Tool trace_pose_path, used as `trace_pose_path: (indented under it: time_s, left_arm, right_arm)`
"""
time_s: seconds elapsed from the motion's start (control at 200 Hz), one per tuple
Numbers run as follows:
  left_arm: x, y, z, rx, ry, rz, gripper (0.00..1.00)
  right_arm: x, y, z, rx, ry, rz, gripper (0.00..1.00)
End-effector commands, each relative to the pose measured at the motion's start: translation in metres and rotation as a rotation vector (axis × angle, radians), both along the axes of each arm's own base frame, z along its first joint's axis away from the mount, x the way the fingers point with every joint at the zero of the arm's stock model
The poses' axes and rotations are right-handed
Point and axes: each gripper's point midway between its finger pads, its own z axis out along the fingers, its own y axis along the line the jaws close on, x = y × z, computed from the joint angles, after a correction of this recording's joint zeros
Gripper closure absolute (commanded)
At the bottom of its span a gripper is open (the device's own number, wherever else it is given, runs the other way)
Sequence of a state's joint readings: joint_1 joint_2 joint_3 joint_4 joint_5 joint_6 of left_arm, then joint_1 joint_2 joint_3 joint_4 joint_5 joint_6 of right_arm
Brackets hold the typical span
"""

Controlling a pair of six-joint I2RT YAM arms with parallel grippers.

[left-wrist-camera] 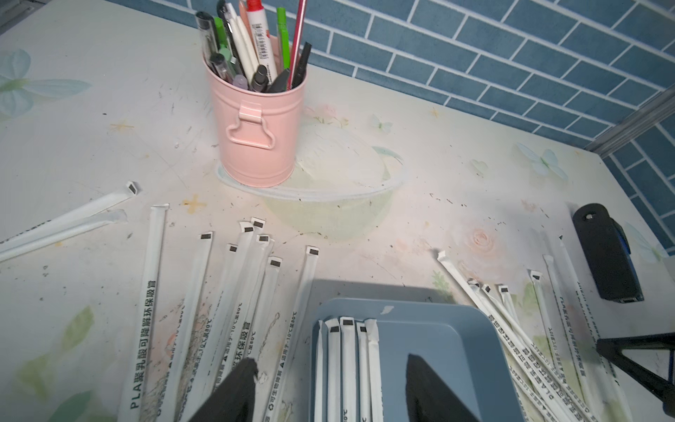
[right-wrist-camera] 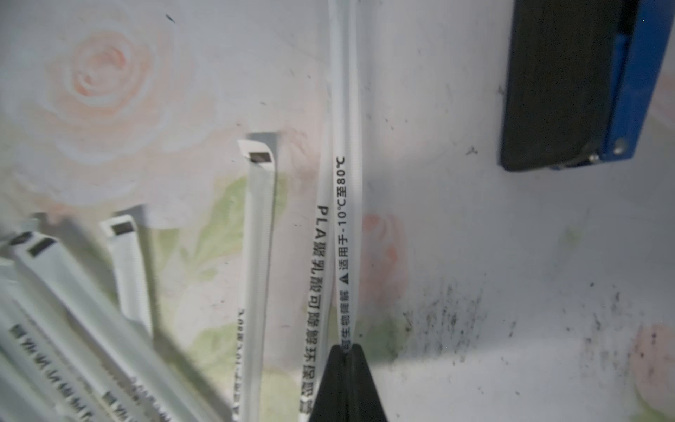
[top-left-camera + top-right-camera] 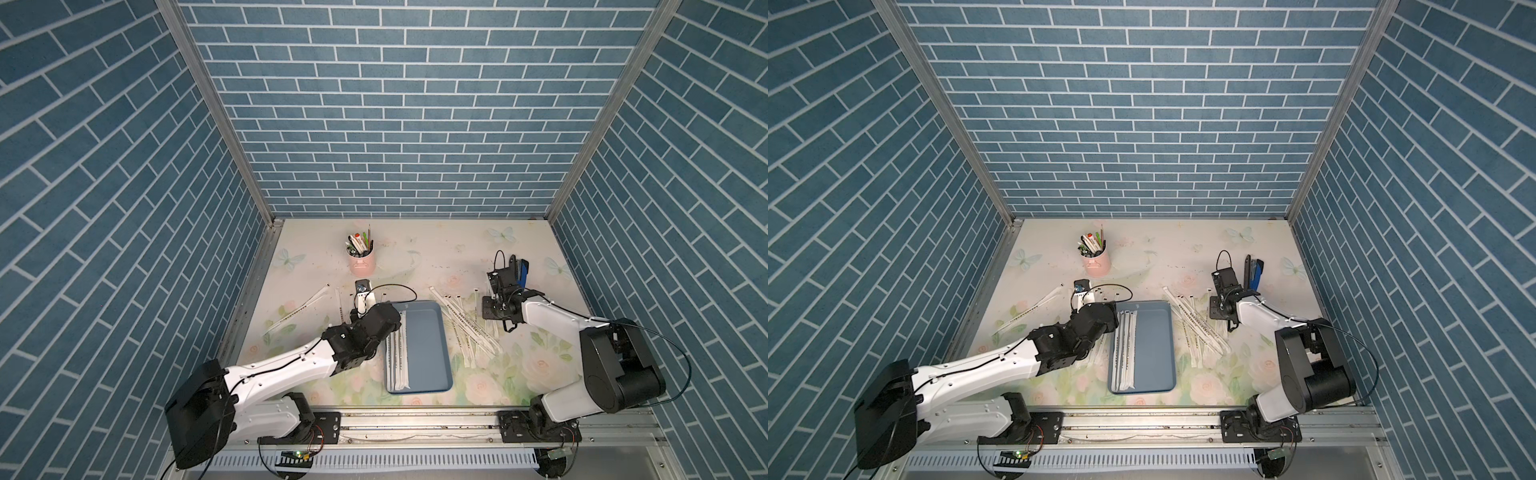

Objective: Put the straws into the storage box
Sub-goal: Pick up the straw from the center of the board, then place the straw in the storage box.

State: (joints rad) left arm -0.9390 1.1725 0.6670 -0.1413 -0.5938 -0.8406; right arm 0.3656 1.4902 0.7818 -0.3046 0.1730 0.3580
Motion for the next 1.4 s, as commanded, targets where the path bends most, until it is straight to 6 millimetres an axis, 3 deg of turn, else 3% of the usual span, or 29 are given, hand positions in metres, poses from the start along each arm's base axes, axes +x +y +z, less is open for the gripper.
trace_pose_path:
  time_s: [0.0,0.16,0.25,0.37,0.48,0.545,0.625,0.73,0.98,1.195,1.395]
  left_arm:
    - [0.001,0.01,-0.002,-0.017,0.005,0.008,0.32]
    - [0.001,0.018,-0.008,-0.023,0.021,0.016,0.32]
    - [0.0,0.023,-0.015,-0.02,0.047,0.026,0.33]
    - [-0.002,0.03,-0.026,-0.053,0.081,0.029,0.35]
    - [-0.005,0.034,-0.03,-0.098,0.084,0.019,0.36]
    - [-0.006,0.033,-0.027,-0.116,0.079,0.011,0.36]
    - [-0.014,0.036,-0.043,-0.115,0.107,0.0,0.36]
    - [-0.02,0.038,-0.048,-0.134,0.112,-0.007,0.37]
    - [-0.024,0.046,-0.035,-0.163,0.065,-0.001,0.36]
    - [-0.026,0.044,-0.037,-0.182,0.07,-0.015,0.36]
    - [-0.026,0.046,-0.035,-0.174,0.062,-0.014,0.36]
  right_arm:
    - [0.006,0.005,0.03,-0.043,-0.051,0.018,0.97]
    - [0.003,0.038,0.06,0.012,-0.097,0.051,0.97]
    - [-0.014,0.083,0.076,0.113,-0.115,0.084,0.98]
    - [-0.051,0.145,0.094,0.274,-0.161,0.067,1.0]
    - [-0.084,0.192,0.093,0.38,-0.172,0.043,1.0]
    - [-0.101,0.212,0.08,0.389,-0.158,0.032,1.0]
    - [-0.119,0.233,0.06,0.398,-0.12,0.034,1.0]
    - [-0.134,0.244,0.034,0.386,-0.042,0.032,1.0]
    - [-0.154,0.258,-0.002,0.372,0.123,0.031,1.0]
    - [-0.155,0.266,-0.007,0.314,0.155,0.073,1.0]
    - [-0.15,0.251,-0.004,0.258,0.145,0.09,1.0]
